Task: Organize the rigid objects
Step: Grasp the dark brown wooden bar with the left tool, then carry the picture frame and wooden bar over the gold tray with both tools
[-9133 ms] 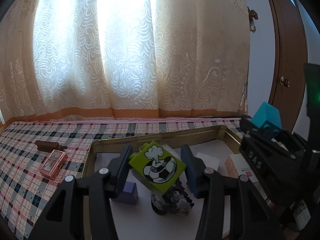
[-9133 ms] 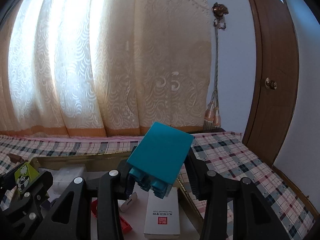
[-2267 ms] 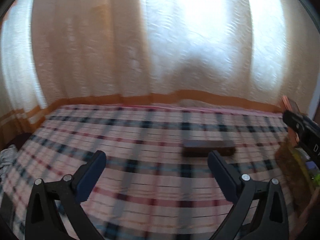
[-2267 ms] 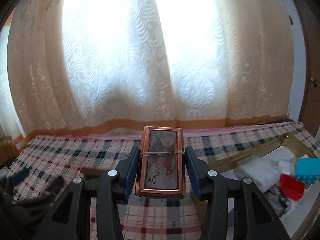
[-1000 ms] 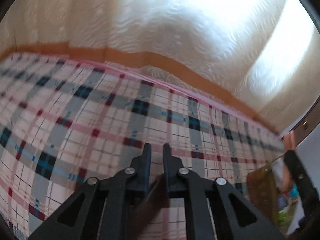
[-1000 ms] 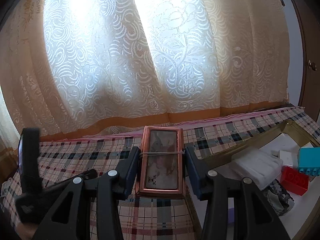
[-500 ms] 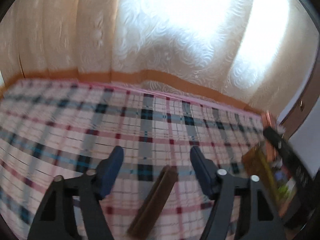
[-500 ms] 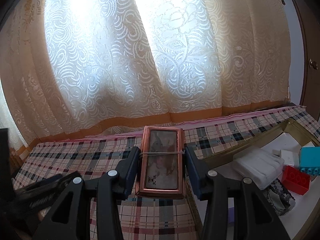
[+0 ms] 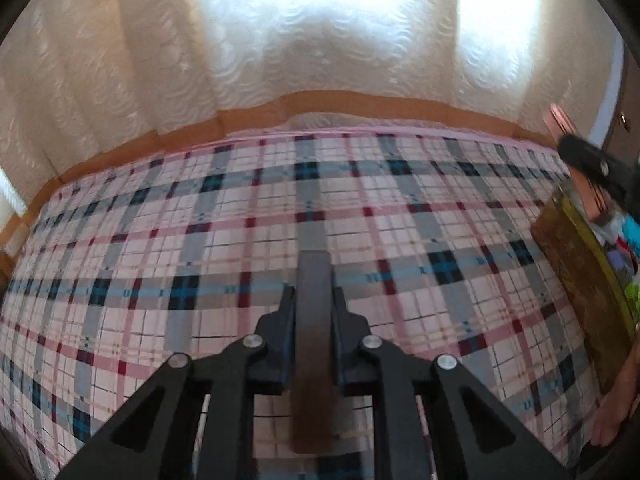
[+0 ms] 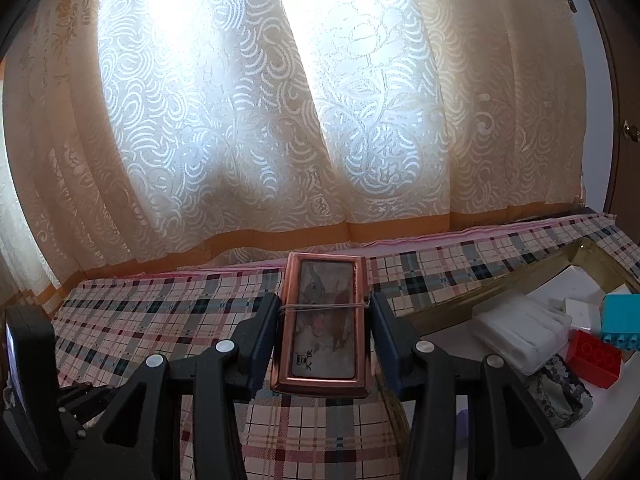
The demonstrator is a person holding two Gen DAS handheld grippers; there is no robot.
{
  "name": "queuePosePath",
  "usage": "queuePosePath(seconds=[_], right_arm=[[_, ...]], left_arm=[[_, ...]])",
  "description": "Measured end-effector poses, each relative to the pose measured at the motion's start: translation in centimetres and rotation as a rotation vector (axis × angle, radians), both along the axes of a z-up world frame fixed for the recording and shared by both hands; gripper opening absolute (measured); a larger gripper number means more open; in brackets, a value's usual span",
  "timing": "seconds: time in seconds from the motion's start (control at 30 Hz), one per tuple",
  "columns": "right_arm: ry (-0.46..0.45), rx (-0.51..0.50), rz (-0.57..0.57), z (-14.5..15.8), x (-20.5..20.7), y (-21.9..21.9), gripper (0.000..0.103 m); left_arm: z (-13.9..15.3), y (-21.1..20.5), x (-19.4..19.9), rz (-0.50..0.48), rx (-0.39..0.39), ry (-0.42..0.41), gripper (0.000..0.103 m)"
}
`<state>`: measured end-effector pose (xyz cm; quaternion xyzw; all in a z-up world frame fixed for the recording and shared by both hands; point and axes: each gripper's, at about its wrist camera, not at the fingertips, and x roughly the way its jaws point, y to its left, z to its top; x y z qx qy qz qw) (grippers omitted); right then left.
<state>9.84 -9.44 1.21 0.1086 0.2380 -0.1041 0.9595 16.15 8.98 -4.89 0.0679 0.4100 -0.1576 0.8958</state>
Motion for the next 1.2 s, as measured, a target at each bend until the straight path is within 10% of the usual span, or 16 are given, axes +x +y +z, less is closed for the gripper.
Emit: queuePosePath(seconds=[0.5, 1.2], right_arm=[[-0.071, -0.054, 0.107, 0.4, -1.4, 2.9, 0.049], [-0.164, -0.157, 0.161, 0.7, -6.6, 4.3, 0.049]], left_arm=[[3.7, 0.6, -5.4, 0.208, 0.003, -0.301, 0.013], [3.5, 0.4, -7.1, 0.284, 0.0, -0.359, 0.013]])
